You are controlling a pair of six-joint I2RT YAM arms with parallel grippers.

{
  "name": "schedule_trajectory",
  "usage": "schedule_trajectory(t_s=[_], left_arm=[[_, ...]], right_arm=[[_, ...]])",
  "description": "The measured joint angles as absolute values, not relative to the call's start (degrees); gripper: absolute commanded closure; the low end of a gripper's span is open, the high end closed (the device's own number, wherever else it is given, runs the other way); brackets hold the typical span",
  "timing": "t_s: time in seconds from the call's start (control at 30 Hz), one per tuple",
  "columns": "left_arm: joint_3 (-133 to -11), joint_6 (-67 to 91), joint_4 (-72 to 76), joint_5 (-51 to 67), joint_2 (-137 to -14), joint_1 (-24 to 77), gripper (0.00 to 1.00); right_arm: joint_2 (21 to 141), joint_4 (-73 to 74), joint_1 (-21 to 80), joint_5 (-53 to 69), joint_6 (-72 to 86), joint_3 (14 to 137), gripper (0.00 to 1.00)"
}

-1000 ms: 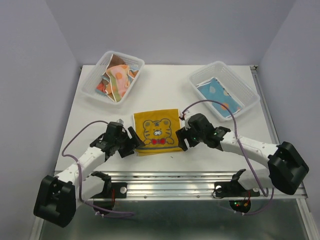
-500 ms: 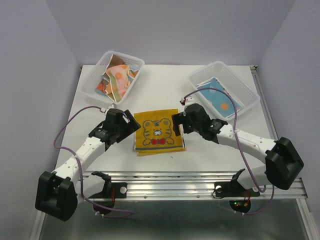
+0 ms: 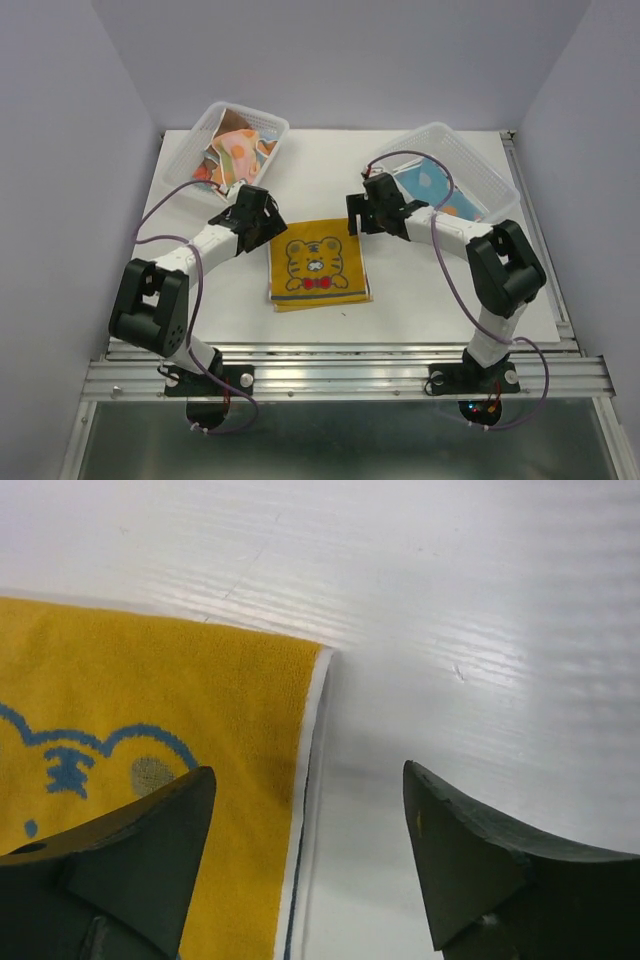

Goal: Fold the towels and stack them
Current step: Fold the towel

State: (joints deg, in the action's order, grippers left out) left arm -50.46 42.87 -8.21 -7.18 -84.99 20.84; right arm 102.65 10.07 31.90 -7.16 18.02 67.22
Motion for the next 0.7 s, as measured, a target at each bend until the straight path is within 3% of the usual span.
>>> schedule_trajectory(t_s=[0.13, 0.27, 0.7], left_arm=[[-54.13, 42.19, -7.4, -8.36, -89.27, 20.1, 0.26], [-56.12, 41.76, -7.07, -8.91, -93.12, 19.07, 0.3], [-60.16, 40.84, -7.33, -9.08, -100.9, 17.19, 0.57]], right_arm=[[105.71, 9.93, 31.44, -6.33, 17.58, 69.54, 0.39], [107.72, 9.78, 31.07, -5.96, 17.12, 71.2, 0.41], [113.43, 8.36, 28.64, -4.91, 16.49, 73.87, 0.51]])
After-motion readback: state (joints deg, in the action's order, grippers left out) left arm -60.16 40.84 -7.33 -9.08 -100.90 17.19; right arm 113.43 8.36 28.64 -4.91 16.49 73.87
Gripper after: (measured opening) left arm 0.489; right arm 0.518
